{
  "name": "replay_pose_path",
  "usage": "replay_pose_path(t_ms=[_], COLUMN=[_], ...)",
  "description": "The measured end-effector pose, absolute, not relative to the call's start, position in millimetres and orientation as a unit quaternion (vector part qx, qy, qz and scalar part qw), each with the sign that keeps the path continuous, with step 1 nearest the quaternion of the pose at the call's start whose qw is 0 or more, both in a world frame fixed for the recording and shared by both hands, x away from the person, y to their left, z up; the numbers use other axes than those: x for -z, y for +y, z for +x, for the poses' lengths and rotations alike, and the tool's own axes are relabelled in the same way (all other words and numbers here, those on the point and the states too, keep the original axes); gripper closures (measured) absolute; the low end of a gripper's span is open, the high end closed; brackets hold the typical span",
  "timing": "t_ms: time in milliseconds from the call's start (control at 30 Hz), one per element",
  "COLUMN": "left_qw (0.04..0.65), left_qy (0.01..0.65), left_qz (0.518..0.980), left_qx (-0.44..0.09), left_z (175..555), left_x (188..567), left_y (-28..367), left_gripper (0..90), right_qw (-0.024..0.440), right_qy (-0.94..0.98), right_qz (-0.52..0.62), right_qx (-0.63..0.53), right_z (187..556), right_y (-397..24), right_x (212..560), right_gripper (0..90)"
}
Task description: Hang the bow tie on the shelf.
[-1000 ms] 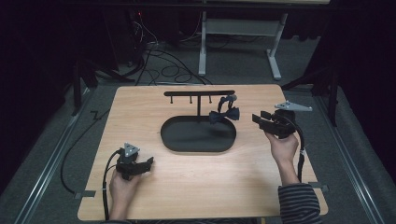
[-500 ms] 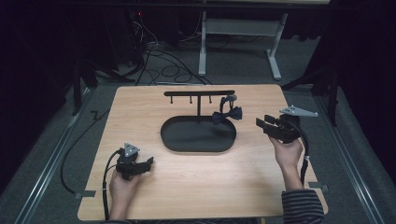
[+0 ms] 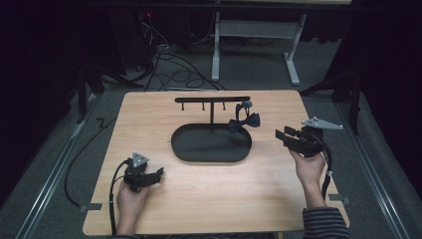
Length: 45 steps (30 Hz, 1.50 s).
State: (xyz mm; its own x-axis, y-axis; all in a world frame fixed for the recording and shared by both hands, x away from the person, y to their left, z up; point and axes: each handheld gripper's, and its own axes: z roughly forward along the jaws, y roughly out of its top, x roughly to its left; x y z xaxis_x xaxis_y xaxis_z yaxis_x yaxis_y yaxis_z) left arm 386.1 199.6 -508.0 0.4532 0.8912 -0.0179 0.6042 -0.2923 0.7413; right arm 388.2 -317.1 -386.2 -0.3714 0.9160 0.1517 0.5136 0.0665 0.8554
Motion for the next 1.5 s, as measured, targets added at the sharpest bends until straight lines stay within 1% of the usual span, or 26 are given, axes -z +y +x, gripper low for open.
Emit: replay_pose_path(t_ms=[1500], left_qw=[0.35], left_qy=[0.481], left_qz=[0.778], left_qx=[-0.205], left_z=[385.9], left_x=[508.0], left_y=[199.5], left_gripper=[26.3], right_qw=[0.207], right_qy=[0.678], right_qz=[0.529], right_qx=[-0.467], right_z=[365.2], right_y=[-330.0], right_x=[408.7], right_gripper=[56.2])
